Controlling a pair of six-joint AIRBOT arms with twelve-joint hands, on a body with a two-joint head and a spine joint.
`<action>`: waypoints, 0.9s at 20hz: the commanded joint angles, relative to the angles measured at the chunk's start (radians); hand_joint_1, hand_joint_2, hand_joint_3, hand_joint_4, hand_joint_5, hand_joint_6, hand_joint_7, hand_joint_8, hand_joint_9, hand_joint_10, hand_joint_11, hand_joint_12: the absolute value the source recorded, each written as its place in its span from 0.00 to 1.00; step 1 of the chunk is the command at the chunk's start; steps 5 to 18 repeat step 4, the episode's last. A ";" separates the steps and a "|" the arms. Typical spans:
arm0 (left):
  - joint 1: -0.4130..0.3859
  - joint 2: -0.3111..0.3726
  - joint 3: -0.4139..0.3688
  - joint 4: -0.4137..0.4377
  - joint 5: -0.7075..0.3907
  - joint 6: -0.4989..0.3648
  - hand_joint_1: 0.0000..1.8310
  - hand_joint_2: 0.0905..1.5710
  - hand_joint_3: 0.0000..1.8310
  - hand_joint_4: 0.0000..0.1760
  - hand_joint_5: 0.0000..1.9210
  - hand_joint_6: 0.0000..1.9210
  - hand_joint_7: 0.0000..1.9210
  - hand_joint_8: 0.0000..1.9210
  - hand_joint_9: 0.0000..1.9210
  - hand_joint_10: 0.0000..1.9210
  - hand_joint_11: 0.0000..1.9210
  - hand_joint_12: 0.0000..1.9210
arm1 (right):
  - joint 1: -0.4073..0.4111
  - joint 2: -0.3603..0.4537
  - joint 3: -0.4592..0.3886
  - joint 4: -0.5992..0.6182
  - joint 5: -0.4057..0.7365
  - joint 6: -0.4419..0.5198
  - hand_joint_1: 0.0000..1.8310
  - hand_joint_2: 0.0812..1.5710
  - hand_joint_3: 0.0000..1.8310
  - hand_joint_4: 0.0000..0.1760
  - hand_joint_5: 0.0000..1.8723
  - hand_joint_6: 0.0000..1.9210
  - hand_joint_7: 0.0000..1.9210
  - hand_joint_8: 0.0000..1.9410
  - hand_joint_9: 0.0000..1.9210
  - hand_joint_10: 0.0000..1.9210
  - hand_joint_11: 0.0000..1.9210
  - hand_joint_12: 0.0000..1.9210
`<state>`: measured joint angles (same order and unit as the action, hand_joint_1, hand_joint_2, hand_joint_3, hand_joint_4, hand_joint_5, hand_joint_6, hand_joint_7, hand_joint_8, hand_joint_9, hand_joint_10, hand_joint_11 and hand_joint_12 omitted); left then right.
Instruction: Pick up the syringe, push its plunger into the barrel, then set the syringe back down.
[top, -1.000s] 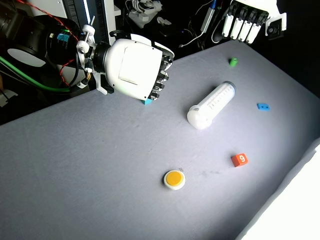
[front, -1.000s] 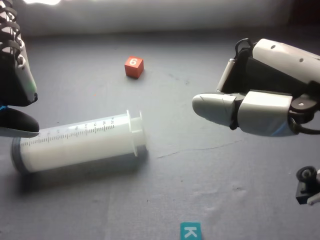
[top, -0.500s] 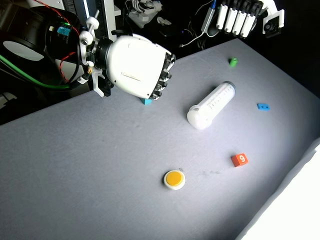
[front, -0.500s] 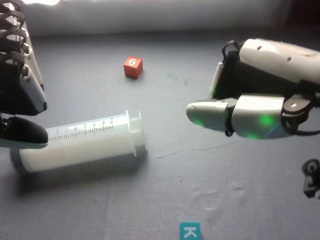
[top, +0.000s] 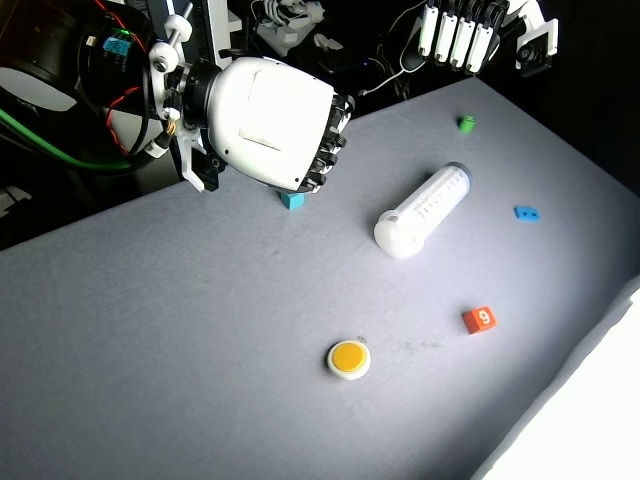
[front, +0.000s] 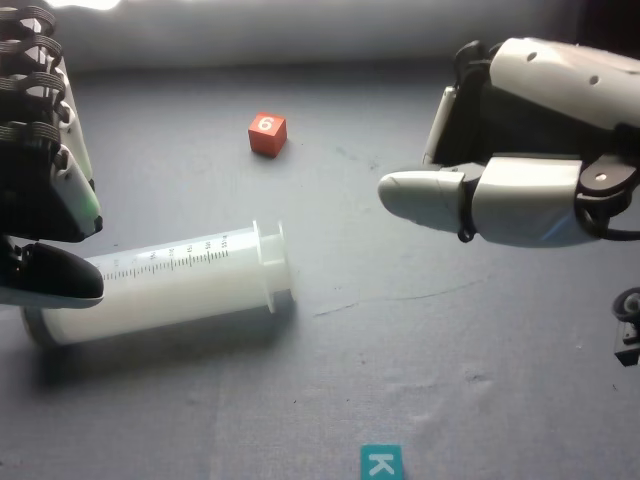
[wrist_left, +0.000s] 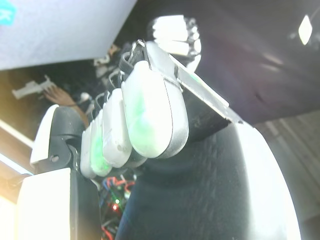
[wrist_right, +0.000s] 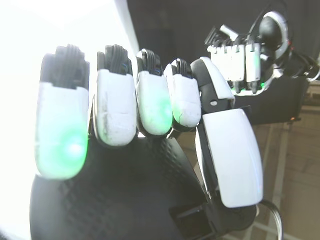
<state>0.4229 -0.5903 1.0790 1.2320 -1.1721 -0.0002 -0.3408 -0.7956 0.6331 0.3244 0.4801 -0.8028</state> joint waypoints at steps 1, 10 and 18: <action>-0.010 -0.001 -0.005 -0.085 -0.049 0.005 0.66 0.85 0.02 0.08 0.85 1.00 0.87 1.00 0.89 1.00 0.90 1.00 | 0.013 0.004 -0.004 -0.014 0.094 0.007 0.66 0.84 0.00 0.99 0.86 1.00 0.85 1.00 0.90 1.00 0.99 1.00; -0.011 -0.001 -0.009 -0.085 -0.050 0.005 0.65 0.85 0.02 0.20 0.84 1.00 0.87 1.00 0.89 1.00 0.90 1.00 | 0.006 0.004 -0.004 -0.049 0.084 0.039 0.66 0.84 0.00 1.00 0.85 1.00 0.85 1.00 0.88 1.00 0.98 1.00; -0.011 -0.001 -0.009 -0.085 -0.050 0.005 0.65 0.85 0.02 0.20 0.84 1.00 0.87 1.00 0.89 1.00 0.90 1.00 | 0.006 0.004 -0.004 -0.049 0.084 0.039 0.66 0.84 0.00 1.00 0.85 1.00 0.85 1.00 0.88 1.00 0.98 1.00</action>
